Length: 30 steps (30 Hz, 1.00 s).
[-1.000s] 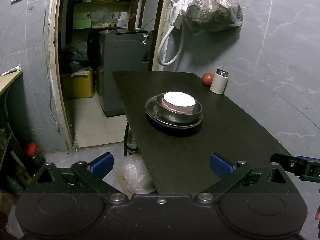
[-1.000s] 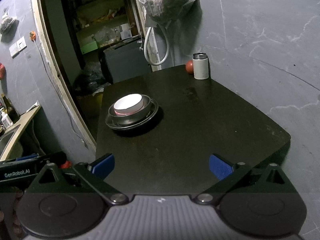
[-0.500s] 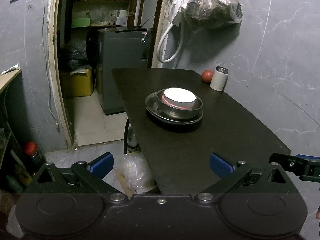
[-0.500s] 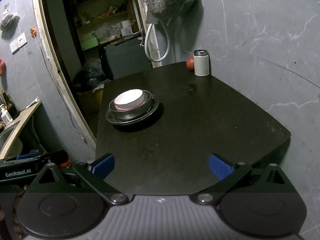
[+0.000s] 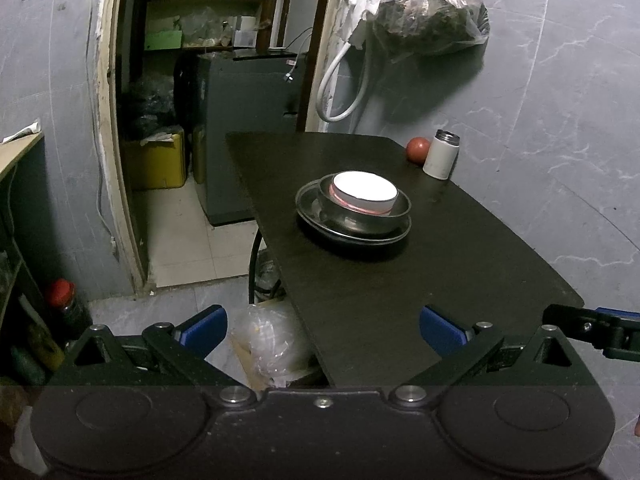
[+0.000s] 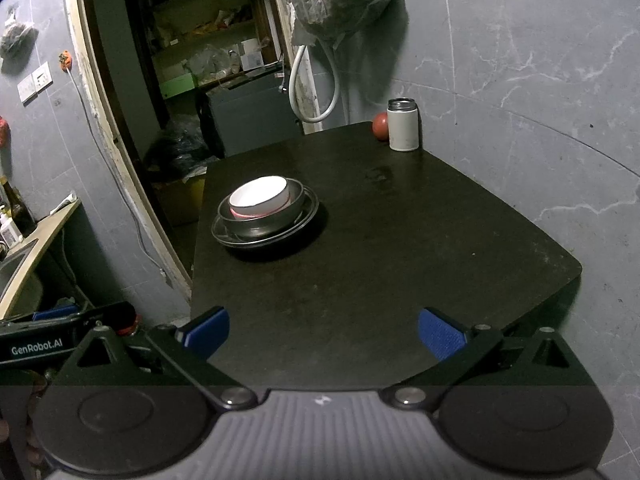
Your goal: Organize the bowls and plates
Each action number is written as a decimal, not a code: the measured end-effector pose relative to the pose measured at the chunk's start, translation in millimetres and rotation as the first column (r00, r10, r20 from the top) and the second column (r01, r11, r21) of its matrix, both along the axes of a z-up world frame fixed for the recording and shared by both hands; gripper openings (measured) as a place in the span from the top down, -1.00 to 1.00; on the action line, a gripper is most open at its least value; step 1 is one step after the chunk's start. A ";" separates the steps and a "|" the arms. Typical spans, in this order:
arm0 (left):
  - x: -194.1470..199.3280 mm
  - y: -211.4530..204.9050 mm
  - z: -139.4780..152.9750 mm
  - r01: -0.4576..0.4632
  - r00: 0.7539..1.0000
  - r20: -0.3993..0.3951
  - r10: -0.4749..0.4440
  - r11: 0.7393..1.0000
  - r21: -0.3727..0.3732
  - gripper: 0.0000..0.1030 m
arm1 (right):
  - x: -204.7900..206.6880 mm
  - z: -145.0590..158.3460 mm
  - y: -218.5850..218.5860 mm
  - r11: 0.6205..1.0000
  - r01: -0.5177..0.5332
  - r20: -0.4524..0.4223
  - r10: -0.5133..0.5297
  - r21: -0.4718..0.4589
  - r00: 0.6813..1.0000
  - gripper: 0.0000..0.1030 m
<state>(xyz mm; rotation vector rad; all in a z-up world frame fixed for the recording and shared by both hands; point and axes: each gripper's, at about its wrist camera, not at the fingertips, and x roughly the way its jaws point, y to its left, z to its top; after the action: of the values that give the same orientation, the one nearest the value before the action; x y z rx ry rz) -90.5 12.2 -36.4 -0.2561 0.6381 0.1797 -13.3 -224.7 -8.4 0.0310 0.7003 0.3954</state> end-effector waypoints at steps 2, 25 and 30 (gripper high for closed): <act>1.4 -0.3 0.0 -0.002 1.000 -0.002 0.002 1.000 0.000 -0.98 | 0.1 -0.1 -0.1 1.000 0.000 0.000 0.000 0.000 1.000 -0.99; 3.2 -0.7 -2.4 0.000 1.000 -0.008 0.000 1.000 -0.001 -0.98 | 1.5 -1.9 -0.1 1.000 0.006 -0.012 -0.006 -0.006 1.000 -0.99; 3.4 -0.7 -2.7 0.002 1.000 -0.008 -0.002 1.000 0.000 -0.98 | 1.3 -2.4 -0.1 1.000 0.005 -0.013 -0.005 -0.007 1.000 -0.99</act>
<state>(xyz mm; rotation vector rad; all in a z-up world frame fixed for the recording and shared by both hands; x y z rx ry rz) -87.1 11.5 -39.1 -0.2550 0.6466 0.1793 -12.1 -224.8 -10.9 0.0290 0.7144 0.3881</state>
